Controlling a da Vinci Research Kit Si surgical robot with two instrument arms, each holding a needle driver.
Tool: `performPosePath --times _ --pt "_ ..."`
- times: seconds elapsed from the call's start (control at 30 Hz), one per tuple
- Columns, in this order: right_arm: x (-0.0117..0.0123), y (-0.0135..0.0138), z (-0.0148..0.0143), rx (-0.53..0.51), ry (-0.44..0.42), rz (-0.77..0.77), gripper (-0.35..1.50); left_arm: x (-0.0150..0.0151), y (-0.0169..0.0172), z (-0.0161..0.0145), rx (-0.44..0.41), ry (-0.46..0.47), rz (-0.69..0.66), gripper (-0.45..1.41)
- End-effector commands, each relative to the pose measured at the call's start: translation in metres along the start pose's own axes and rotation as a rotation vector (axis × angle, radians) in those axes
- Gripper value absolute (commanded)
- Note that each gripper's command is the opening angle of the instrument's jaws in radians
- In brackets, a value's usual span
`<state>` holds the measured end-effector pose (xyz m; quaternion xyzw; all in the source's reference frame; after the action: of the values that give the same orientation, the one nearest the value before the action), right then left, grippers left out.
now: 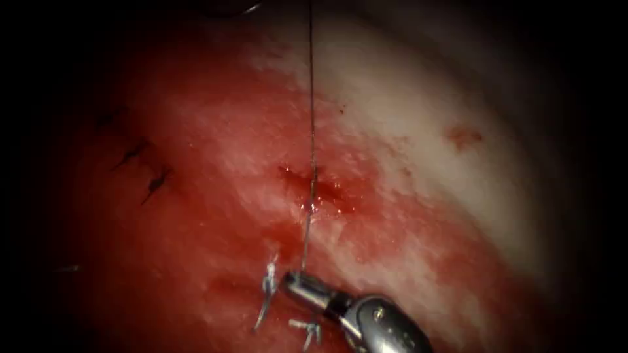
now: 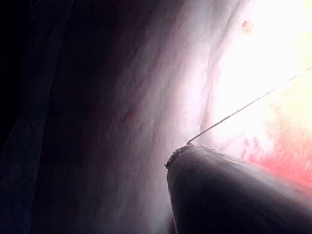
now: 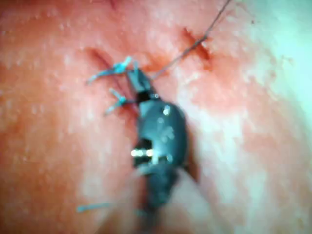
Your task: Wound Closure
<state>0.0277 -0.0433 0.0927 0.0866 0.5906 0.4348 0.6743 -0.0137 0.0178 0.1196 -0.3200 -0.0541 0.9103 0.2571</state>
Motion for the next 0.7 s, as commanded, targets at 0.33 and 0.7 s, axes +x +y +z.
performPosePath --times 0.33,0.7 --pt "-0.0026 -0.0021 -0.0003 0.025 -0.035 0.002 -0.35 0.0001 0.0024 -0.002 -0.004 0.004 0.0 -0.45" --pt "-0.001 -0.0018 -0.0003 0.032 0.005 0.015 -0.28 0.0004 0.0036 -0.003 -0.029 0.023 -0.004 -0.45"
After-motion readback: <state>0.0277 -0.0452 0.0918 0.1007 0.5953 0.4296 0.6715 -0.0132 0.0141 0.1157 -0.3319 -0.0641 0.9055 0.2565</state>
